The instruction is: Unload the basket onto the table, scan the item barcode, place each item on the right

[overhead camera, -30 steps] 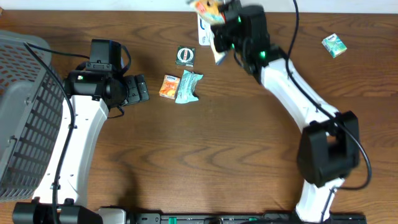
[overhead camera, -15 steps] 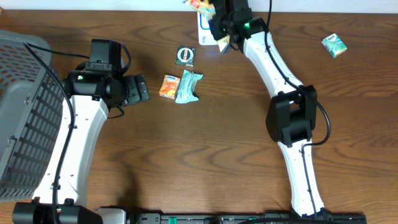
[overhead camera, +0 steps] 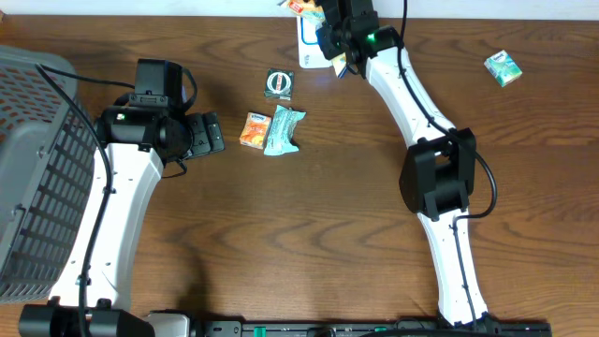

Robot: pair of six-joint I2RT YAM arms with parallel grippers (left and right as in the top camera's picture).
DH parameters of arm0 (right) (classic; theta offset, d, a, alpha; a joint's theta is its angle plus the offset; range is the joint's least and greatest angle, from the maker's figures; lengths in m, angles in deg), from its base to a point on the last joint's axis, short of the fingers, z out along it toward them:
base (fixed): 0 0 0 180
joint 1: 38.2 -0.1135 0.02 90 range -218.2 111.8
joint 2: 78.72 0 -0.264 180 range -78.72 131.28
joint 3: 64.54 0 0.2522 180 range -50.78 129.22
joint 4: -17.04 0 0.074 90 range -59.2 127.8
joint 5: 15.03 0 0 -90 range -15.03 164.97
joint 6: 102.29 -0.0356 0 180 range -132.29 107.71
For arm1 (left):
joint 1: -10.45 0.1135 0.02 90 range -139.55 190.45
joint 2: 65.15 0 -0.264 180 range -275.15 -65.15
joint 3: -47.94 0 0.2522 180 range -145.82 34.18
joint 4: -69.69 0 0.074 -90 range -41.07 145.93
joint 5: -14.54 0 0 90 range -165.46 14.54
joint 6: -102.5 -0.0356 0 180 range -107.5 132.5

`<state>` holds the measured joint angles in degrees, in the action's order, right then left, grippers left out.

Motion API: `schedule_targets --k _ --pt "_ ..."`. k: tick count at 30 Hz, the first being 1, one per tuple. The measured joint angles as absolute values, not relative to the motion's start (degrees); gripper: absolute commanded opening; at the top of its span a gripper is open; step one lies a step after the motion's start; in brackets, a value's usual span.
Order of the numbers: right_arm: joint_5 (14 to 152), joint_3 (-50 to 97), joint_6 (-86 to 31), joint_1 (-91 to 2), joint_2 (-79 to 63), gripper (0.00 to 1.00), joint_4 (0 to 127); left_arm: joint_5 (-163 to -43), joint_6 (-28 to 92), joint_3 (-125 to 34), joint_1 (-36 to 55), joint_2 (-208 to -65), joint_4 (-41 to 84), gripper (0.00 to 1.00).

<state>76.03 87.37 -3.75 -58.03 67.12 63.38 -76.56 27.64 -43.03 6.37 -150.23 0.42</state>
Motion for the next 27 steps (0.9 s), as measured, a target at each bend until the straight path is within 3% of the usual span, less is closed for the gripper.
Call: schedule_targets --k 7,11,21,22,24,26,27 --pt "77.7 96.0 -5.9 -58.0 67.1 0.01 70.0 -76.6 27.6 -43.0 6.4 -150.2 0.4 0.98" --pt "69.6 102.7 -6.1 -56.7 67.1 0.01 79.9 -76.6 27.6 -43.0 6.4 -150.2 0.4 0.98" --pt "59.7 105.1 -6.3 -36.7 67.1 0.01 103.4 -76.6 27.6 -43.0 6.4 -150.2 0.4 0.98" --pt "59.5 105.1 -6.2 -34.6 67.1 0.11 104.1 -76.6 27.6 -43.0 6.4 -150.2 0.4 0.98" --pt "59.0 105.0 -6.4 -29.9 67.1 0.44 105.3 -76.6 27.6 -43.0 6.4 -150.2 0.4 0.98" --pt "59.4 105.0 -6.8 -25.7 67.1 0.99 106.0 -76.6 27.6 -43.0 6.4 -150.2 0.4 0.98" --pt "60.1 105.0 -6.9 -24.3 67.1 0.99 106.2 -76.6 27.6 -43.0 6.4 -150.2 0.4 0.98"
